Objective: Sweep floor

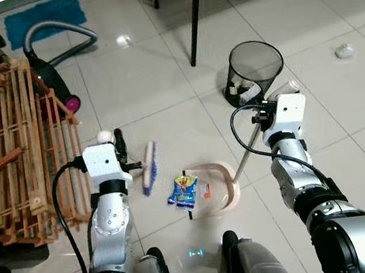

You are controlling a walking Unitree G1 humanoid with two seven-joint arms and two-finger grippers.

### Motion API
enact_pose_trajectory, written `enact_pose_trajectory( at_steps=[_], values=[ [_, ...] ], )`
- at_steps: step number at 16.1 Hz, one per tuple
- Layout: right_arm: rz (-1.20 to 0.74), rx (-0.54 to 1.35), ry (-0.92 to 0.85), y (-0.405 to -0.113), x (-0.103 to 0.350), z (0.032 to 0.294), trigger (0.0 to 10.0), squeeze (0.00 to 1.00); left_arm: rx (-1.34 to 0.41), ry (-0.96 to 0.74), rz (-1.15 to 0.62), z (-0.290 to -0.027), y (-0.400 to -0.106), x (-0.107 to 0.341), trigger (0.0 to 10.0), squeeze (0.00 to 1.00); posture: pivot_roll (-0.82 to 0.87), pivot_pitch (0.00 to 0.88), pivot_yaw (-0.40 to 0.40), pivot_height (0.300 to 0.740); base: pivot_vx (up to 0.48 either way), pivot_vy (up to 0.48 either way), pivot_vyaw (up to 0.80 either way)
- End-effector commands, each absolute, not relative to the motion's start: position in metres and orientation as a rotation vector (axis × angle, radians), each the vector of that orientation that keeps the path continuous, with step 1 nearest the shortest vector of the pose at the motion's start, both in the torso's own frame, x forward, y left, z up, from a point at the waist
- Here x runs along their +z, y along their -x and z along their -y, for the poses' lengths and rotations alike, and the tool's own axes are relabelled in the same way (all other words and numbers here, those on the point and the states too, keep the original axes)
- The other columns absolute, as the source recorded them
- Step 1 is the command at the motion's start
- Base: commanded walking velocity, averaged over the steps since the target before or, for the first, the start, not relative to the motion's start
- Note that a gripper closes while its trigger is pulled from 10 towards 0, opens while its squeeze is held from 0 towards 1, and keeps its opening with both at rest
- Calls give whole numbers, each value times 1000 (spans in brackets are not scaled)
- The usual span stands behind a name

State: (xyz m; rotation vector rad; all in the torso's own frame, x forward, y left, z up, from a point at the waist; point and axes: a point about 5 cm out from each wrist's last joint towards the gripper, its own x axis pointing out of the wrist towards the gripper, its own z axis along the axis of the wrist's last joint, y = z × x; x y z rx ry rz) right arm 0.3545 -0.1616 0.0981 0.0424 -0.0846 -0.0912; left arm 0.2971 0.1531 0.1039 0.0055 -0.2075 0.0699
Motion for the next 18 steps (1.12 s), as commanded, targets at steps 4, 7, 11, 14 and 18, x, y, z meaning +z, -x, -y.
enact_pose_trajectory(
  at_steps=[4, 7, 11, 14, 18],
  values=[
    [8, -86, -40, -351, 85, 160, 10000, 0, 62, 3, 63, -149, -289, 96, 10000, 0, 83, 228, 6, 740, 0, 0, 0],
    [-11, -88, -36, -352, 84, 159, 10000, 0, 93, -45, -14, -162, -287, 94, 10000, 0, 89, 225, 11, 740, 0, 0, 0],
    [-17, -89, -36, -353, 85, 159, 10000, 0, 137, -96, -76, -176, -289, 96, 10000, 0, 92, 219, 11, 740, 0, 0, 0],
    [-22, -88, -31, -355, 87, 160, 10000, 0, 138, -99, -157, -176, -289, 95, 10000, 0, 96, 209, 14, 740, 0, 0, 0],
    [-23, -87, -31, -356, 88, 160, 10000, 0, 122, -17, -195, -170, -290, 92, 10000, 0, 98, 204, 9, 740, 0, 0, 0]
  ],
)
